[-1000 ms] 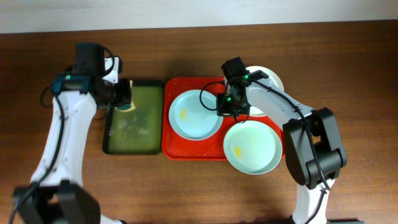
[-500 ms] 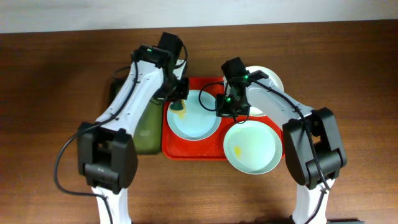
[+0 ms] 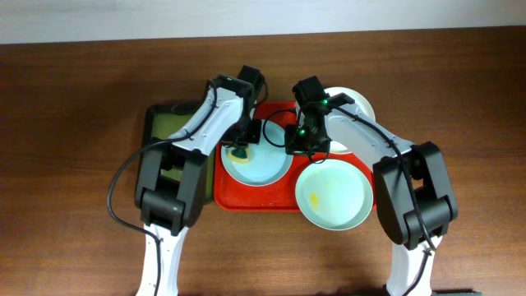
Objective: Clean dirty plates on tray and stack at the side
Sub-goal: 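Scrub the light-blue plate with the sponge in the left gripper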
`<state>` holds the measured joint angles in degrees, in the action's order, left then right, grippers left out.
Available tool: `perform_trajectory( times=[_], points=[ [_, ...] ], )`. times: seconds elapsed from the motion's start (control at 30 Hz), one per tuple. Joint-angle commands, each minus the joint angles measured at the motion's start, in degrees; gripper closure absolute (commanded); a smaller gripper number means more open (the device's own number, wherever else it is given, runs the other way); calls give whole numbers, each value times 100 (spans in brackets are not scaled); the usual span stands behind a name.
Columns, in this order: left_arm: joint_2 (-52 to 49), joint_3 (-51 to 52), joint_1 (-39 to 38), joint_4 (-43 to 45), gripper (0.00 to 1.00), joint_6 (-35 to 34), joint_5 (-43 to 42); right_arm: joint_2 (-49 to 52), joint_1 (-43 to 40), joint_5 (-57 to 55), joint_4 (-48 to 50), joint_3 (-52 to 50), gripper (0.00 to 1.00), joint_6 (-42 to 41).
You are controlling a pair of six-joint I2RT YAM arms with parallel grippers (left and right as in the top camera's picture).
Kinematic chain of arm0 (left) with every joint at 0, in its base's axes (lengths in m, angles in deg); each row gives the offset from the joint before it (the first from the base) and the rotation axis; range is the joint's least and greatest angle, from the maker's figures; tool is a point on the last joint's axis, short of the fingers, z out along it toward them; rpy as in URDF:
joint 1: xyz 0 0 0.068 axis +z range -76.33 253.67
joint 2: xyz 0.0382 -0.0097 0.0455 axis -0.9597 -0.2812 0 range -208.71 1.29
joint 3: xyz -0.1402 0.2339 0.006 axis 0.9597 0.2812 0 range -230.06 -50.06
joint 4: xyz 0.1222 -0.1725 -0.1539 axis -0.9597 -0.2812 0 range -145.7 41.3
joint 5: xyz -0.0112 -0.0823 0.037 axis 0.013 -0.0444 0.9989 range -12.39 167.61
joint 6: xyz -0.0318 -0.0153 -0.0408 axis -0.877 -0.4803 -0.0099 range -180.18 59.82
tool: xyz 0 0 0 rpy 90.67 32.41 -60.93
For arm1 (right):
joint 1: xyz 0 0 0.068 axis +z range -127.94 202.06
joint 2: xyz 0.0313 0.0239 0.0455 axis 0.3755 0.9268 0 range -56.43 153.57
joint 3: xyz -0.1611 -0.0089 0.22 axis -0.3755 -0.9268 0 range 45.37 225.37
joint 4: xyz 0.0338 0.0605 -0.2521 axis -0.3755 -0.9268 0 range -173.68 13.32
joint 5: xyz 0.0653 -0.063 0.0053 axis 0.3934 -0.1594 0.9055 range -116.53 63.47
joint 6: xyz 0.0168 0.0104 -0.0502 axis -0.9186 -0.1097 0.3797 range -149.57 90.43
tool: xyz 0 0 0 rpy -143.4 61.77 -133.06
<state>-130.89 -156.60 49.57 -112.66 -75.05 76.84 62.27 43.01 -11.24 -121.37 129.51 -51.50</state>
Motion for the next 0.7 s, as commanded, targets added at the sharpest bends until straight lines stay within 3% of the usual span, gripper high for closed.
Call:
perform_trajectory(
  times=[0.0, 0.07, 0.17, 0.33, 0.47, 0.67],
  points=[
    [-343, 46, -275, -66, 100, 122, -754, 74, 52, 57, 13, -37, 96, 22],
    [-271, -92, -192, -179, 100, 297, -1287, 74, 52, 57, 15, -37, 96, 22],
    [138, -369, 66, -186, 100, 297, -1294, 74, 52, 57, 13, -37, 96, 22],
    [822, -514, 363, -535, 100, 295, -614, 74, 52, 57, 15, -37, 96, 24],
    [778, 151, 262, -317, 100, 249, -428, 74, 52, 57, 13, -37, 96, 24],
    [743, 1480, 251, 752, 100, -199, -337, 74, 52, 57, 11, -37, 96, 24]
  ],
)
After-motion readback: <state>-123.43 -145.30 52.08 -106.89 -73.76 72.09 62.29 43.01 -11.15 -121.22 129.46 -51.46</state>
